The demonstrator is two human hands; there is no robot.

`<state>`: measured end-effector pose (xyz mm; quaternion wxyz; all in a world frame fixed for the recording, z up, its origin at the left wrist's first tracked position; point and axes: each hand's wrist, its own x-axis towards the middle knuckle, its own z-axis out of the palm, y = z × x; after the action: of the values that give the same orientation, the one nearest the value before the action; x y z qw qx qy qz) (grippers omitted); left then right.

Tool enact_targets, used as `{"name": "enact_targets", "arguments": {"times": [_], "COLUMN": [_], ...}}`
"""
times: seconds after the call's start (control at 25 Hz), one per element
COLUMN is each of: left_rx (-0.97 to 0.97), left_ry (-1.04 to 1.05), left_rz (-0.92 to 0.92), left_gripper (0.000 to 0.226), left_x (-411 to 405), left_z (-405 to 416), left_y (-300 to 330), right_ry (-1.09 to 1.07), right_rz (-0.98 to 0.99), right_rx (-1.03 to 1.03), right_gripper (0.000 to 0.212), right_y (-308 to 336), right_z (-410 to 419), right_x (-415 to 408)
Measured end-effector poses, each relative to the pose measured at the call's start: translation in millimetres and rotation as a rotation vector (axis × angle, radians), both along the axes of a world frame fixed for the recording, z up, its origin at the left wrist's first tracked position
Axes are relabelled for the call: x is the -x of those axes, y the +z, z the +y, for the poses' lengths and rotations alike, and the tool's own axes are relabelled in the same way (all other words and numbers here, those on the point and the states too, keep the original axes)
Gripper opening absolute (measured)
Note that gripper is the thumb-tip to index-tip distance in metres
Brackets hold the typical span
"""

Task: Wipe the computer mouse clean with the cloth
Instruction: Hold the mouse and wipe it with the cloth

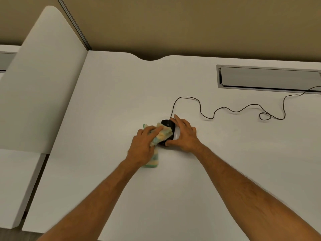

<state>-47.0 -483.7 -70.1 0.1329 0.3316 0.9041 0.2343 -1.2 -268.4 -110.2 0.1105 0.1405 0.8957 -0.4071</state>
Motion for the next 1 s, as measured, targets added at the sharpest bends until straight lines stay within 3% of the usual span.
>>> {"name": "enact_targets", "arguments": {"times": [0.12, 0.28, 0.4, 0.56, 0.76, 0.88, 1.0], "left_rx": [0.116, -0.006, -0.128, -0.3, -0.34, -0.382, -0.604], "left_ry": [-0.066, -0.108, 0.022, 0.243, 0.282, 0.314, 0.345], "left_rz": [0.054, -0.035, -0.102, -0.207, -0.251, -0.426, -0.733], "left_gripper": [0.064, 0.048, 0.037, 0.044, 0.037, 0.032, 0.036], "left_x": [-6.2, 3.0, 4.7, -4.2, -3.5, 2.6, -0.7], "left_z": [13.5, -10.4, -19.4, -7.6, -6.6, -5.7, -1.9], "left_y": [-2.1, -1.8, -3.5, 2.8, 50.6, 104.5, 162.8], "right_ry": [0.012, 0.015, 0.016, 0.029, 0.008, -0.034, -0.11], "right_rz": [0.01, 0.018, -0.002, -0.009, -0.024, 0.059, 0.178], "right_rx": [-0.018, -0.033, -0.035, -0.051, 0.094, 0.227, 0.412], "right_gripper": [0.121, 0.12, 0.123, 0.126, 0.132, 0.113, 0.09], "right_y": [-1.0, 1.3, 2.2, 5.9, 58.4, 114.9, 180.1], "right_z": [-0.4, -3.6, -0.7, -1.3, 0.3, 2.3, 5.5], "right_x": [-2.6, -1.0, 0.5, -0.5, -1.2, 1.0, -11.0]}}
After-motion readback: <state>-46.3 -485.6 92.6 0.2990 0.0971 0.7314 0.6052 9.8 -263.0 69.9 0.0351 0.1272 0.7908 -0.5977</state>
